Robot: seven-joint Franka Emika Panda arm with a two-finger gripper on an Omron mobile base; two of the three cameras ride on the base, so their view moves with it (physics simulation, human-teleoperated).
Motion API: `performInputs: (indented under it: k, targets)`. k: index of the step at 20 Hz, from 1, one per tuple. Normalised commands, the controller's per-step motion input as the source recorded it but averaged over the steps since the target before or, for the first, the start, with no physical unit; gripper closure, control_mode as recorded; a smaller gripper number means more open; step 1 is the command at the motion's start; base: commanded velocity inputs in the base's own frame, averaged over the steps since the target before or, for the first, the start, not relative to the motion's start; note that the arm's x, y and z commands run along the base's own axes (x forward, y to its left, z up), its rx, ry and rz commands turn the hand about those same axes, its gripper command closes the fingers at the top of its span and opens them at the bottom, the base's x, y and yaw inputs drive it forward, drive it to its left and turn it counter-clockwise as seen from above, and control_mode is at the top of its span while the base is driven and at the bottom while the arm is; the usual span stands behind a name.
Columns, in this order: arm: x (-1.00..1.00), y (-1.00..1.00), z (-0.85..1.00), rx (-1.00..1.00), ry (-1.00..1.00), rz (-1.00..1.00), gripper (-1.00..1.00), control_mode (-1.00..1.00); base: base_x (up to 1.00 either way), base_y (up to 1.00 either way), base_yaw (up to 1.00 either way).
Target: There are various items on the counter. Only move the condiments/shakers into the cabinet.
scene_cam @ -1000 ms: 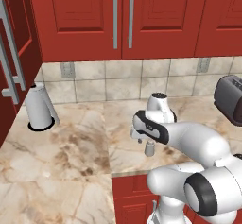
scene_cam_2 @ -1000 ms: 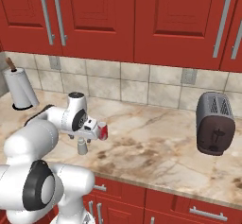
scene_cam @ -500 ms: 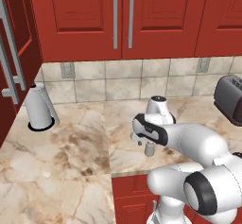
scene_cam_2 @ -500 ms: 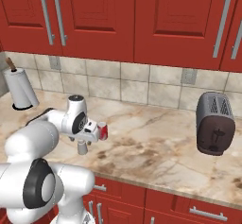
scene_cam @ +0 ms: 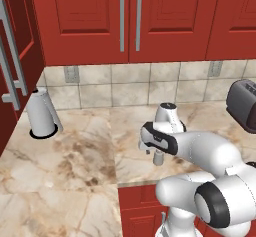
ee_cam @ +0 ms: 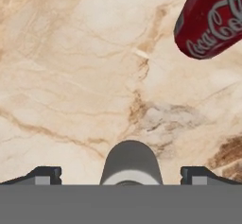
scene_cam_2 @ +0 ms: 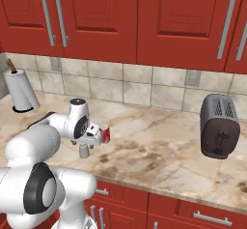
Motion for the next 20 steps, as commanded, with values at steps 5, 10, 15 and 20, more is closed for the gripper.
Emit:
performInputs:
  k: [5, 10, 15, 20]
  targets:
    - [0.00, 0.00, -0.02, 0.00, -0.01, 0.01, 1.00, -1.00, 0.00, 0.00, 0.00]
    - [0.00, 0.00, 0.00, 0.00, 0.00, 0.00, 1.00, -1.00, 0.00, 0.00, 0.00]
    - [-0.13, 0.00, 0.14, 0.00, -0.05, 0.00, 1.00, -1.00, 0.00, 0.00, 0.00]
    - [-0.52, 0.00, 0.69, 0.00, -0.25, 0.00, 1.00, -1.00, 0.00, 0.00, 0.00]
